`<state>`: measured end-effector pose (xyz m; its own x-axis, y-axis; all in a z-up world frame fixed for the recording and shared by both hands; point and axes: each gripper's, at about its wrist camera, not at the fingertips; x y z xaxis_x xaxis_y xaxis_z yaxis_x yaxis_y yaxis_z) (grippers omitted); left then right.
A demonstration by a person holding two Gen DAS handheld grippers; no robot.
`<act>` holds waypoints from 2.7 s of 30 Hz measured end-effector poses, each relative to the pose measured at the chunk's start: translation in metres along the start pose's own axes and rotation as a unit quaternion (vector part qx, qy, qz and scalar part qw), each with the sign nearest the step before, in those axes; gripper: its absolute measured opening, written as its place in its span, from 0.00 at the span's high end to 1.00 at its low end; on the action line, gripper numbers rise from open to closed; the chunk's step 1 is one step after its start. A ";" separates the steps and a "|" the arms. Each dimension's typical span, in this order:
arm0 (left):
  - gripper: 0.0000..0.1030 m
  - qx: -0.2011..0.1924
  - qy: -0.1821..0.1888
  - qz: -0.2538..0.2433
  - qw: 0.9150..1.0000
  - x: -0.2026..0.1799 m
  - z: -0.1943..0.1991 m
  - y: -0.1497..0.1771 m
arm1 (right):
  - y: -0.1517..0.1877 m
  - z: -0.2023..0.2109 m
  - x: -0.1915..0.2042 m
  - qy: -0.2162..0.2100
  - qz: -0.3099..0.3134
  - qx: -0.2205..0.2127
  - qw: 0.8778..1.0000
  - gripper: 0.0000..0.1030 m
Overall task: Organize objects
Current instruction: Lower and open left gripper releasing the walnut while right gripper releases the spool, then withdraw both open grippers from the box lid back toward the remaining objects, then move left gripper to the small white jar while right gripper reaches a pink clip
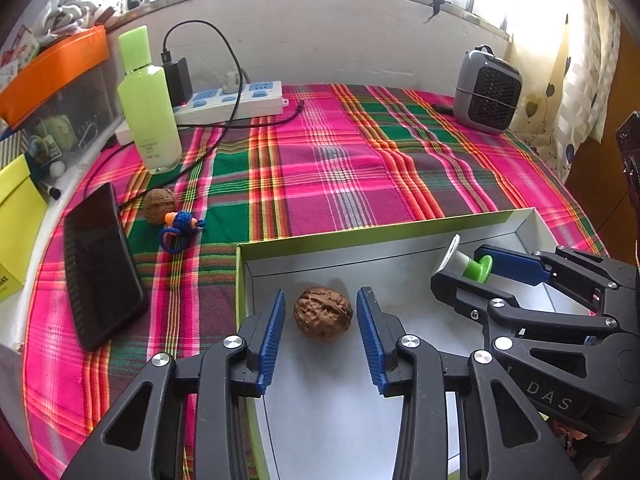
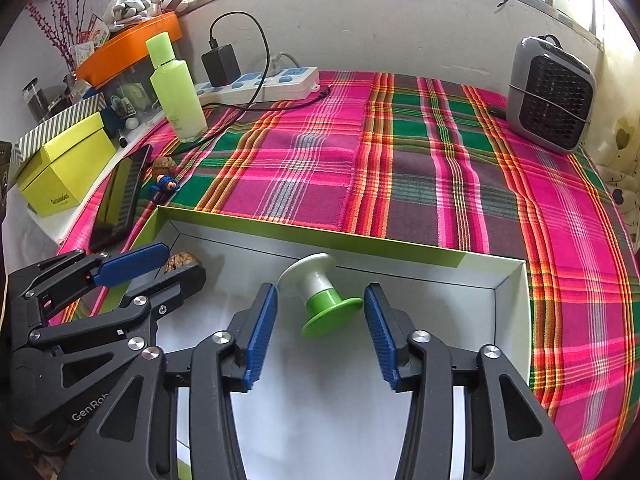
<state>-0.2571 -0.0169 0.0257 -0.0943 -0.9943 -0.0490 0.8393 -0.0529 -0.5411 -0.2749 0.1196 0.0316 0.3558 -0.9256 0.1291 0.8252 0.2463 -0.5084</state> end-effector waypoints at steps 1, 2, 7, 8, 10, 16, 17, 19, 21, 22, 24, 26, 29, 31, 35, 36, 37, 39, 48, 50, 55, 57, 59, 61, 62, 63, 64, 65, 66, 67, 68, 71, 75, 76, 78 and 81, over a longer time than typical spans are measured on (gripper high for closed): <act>0.65 0.000 0.001 0.000 1.000 0.000 0.001 0.001 | 0.000 0.001 -0.001 0.000 -0.002 -0.002 1.000 0.51; 0.65 0.000 0.000 0.000 1.000 0.001 0.002 0.002 | 0.000 0.002 -0.001 0.000 -0.004 -0.002 1.000 0.51; 0.61 -0.005 0.001 -0.002 1.000 0.000 0.011 0.005 | 0.002 0.007 -0.004 0.000 -0.013 -0.007 1.000 0.51; 0.60 -0.006 -0.001 -0.001 1.000 0.000 0.012 0.006 | 0.002 0.009 -0.005 -0.002 -0.015 -0.009 1.000 0.51; 0.59 -0.009 -0.003 0.000 1.000 0.001 0.016 0.007 | 0.004 0.012 -0.006 -0.006 -0.022 -0.013 1.000 0.51; 0.59 -0.019 0.001 0.011 1.000 0.005 0.031 0.012 | 0.010 0.023 -0.004 -0.008 -0.025 -0.025 0.999 0.51; 0.58 -0.022 0.002 0.012 1.000 0.005 0.034 0.014 | 0.012 0.025 -0.003 -0.007 -0.025 -0.026 0.999 0.51; 0.58 -0.025 0.005 0.012 1.000 0.004 0.038 0.016 | 0.015 0.030 -0.002 -0.006 -0.025 -0.030 0.999 0.51; 0.57 -0.027 0.008 0.013 1.000 0.004 0.044 0.021 | 0.018 0.034 -0.001 -0.005 -0.025 -0.033 0.999 0.51; 0.57 -0.028 0.009 0.013 0.999 0.003 0.045 0.022 | 0.021 0.038 0.000 -0.005 -0.023 -0.037 0.999 0.51; 0.57 -0.030 0.011 0.013 0.999 0.003 0.050 0.027 | 0.024 0.044 0.002 -0.002 -0.023 -0.043 0.999 0.51; 0.57 -0.034 0.015 0.013 0.999 0.002 0.056 0.032 | 0.031 0.051 0.003 -0.001 -0.021 -0.051 0.998 0.51; 0.56 -0.040 0.011 0.012 0.999 0.003 0.064 0.041 | 0.040 0.060 0.006 0.000 -0.019 -0.057 0.998 0.51; 0.56 -0.042 0.015 0.015 0.999 0.004 0.069 0.046 | 0.047 0.066 0.008 0.002 -0.017 -0.061 0.998 0.51; 0.56 -0.050 0.017 0.025 0.998 0.005 0.079 0.056 | 0.060 0.074 0.013 0.004 -0.012 -0.066 0.998 0.51; 0.56 -0.049 0.021 0.027 0.998 0.005 0.080 0.059 | 0.063 0.076 0.014 0.006 -0.011 -0.068 0.998 0.51; 0.56 -0.048 0.023 0.027 0.998 0.005 0.081 0.061 | 0.068 0.078 0.015 0.008 -0.012 -0.071 0.997 0.51; 0.56 -0.048 0.023 0.026 0.998 0.003 0.083 0.066 | 0.073 0.081 0.014 0.006 -0.017 -0.073 0.997 0.51; 0.56 -0.047 0.035 0.037 0.998 0.004 0.094 0.090 | 0.099 0.095 0.014 0.010 -0.019 -0.079 0.997 0.51; 0.56 -0.045 0.034 0.036 0.998 0.004 0.095 0.096 | 0.105 0.099 0.014 0.012 -0.020 -0.085 0.996 0.51; 0.55 -0.041 0.038 0.035 0.998 0.006 0.098 0.112 | 0.124 0.110 0.006 0.014 -0.034 -0.093 0.995 0.51; 0.55 -0.037 0.037 0.040 0.998 0.007 0.097 0.117 | 0.132 0.114 0.000 0.019 -0.042 -0.093 0.995 0.51; 0.55 -0.036 0.041 0.045 0.998 0.009 0.099 0.121 | 0.137 0.117 -0.004 0.029 -0.046 -0.094 0.994 0.51; 0.54 -0.037 0.044 0.041 0.998 0.008 0.099 0.125 | 0.142 0.120 -0.010 0.035 -0.053 -0.094 0.994 0.51; 0.54 -0.037 0.042 0.038 0.998 0.007 0.100 0.128 | 0.144 0.121 -0.012 0.036 -0.056 -0.094 0.993 0.51; 0.54 -0.037 0.041 0.036 0.998 0.006 0.100 0.130 | 0.146 0.122 -0.014 0.039 -0.059 -0.093 0.993 0.51; 0.54 -0.037 0.043 0.033 0.998 0.005 0.100 0.132 | 0.149 0.123 -0.016 0.041 -0.062 -0.092 0.993 0.51; 0.54 -0.036 0.046 0.032 0.998 0.005 0.099 0.134 | 0.151 0.123 -0.018 0.043 -0.064 -0.091 0.993 0.51; 0.54 -0.034 0.049 0.032 0.998 0.004 0.099 0.135 | 0.154 0.123 -0.019 0.044 -0.067 -0.089 0.993 0.51; 0.54 -0.032 0.051 0.030 0.998 0.003 0.098 0.136 | 0.157 0.123 -0.020 0.045 -0.068 -0.087 0.993 0.51; 0.54 -0.029 0.051 0.029 0.998 0.002 0.097 0.138 | 0.159 0.122 -0.020 0.045 -0.068 -0.083 0.993 0.51; 0.54 -0.024 0.056 0.028 0.998 0.001 0.095 0.143 | 0.164 0.119 -0.020 0.044 -0.068 -0.074 0.994 0.51; 0.54 -0.017 0.057 0.030 0.998 0.001 0.092 0.147 | 0.171 0.114 -0.020 0.040 -0.069 -0.066 0.995 0.51; 0.54 -0.017 0.056 0.030 0.998 0.000 0.092 0.147 | 0.172 0.113 -0.019 0.042 -0.071 -0.063 0.995 0.51; 0.54 -0.016 0.057 0.029 0.998 0.001 0.092 0.148 | 0.174 0.111 -0.020 0.040 -0.074 -0.060 0.995 0.51; 0.54 -0.011 0.059 0.033 0.998 0.002 0.090 0.150 | 0.176 0.108 -0.019 0.037 -0.071 -0.054 0.995 0.51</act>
<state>-0.0838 -0.0355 0.0199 -0.1024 -0.9778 -0.1829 0.8337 0.0160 -0.5520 -0.0894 0.2109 0.0316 0.2029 -0.9685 0.1445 0.8112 0.0836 -0.5787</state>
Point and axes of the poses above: each gripper's, at about its wrist camera, not at the fingertips, and z roughly against the way its jaws point, x to its left, y to its underside, and after that the axes turned 5 degrees about x, right-handed
